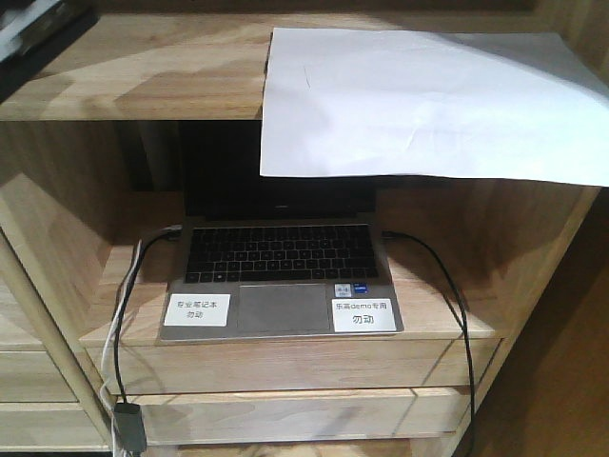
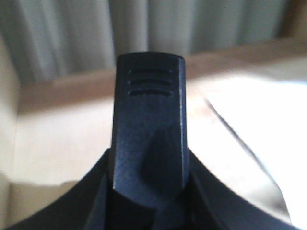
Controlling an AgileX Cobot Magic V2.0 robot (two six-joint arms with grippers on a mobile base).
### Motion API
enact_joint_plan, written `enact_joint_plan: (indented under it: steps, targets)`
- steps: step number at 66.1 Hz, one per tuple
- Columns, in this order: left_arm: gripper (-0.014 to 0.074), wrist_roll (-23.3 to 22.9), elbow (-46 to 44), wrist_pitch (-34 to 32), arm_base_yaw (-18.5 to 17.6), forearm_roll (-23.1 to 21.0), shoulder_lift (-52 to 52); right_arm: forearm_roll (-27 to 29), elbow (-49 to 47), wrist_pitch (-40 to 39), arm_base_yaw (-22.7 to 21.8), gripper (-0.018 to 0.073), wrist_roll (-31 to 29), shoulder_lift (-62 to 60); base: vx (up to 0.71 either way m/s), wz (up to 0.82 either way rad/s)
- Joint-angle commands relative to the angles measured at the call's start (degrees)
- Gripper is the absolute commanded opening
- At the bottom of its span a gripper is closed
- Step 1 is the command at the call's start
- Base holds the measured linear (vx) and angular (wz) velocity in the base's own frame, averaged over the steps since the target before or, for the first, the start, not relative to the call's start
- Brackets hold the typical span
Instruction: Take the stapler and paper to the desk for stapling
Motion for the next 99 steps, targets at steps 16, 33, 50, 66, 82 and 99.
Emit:
enact_joint_plan:
  steps: [16, 33, 50, 66, 82, 99]
  targets:
    - [-0.0007, 4.55, 20.34, -6.98, 0.03, -2.88, -20.88, -0.14, 0.19, -4.48, -0.20, -0.0009, -0.58, -0.79, 0.00, 0.00]
    - [-0.0007, 4.64, 38.13, -10.51, 0.03, -2.88, -35.75, -0.14, 0.19, -4.48, -0.20, -0.0009, -0.58, -0.79, 0.00, 0.00]
    - [-0.0007, 4.49, 48.47, -10.38, 0.03, -6.40, -47.39, -0.14, 0.19, -4.48, -0.20, -0.0009, -0.58, -0.79, 0.00, 0.00]
    - [-0.0007, 4.43, 53.08, -10.21, 0.03, -6.79, -51.85, -0.14, 0.19, -4.48, -0.20, -0.0009, -0.58, -0.79, 0.00, 0.00]
    - [-0.0007, 4.43, 53.26, -10.14, 0.03, -7.45, -51.80, -0.14, 0.19, -4.48, -0.20, -0.0009, -0.58, -0.79, 0.00, 0.00]
    - [-0.0007, 4.43, 53.26, -10.14, 0.03, -7.45, -51.80, -0.14, 0.19, -4.48, -0.20, -0.0009, -0.58, -0.79, 0.00, 0.00]
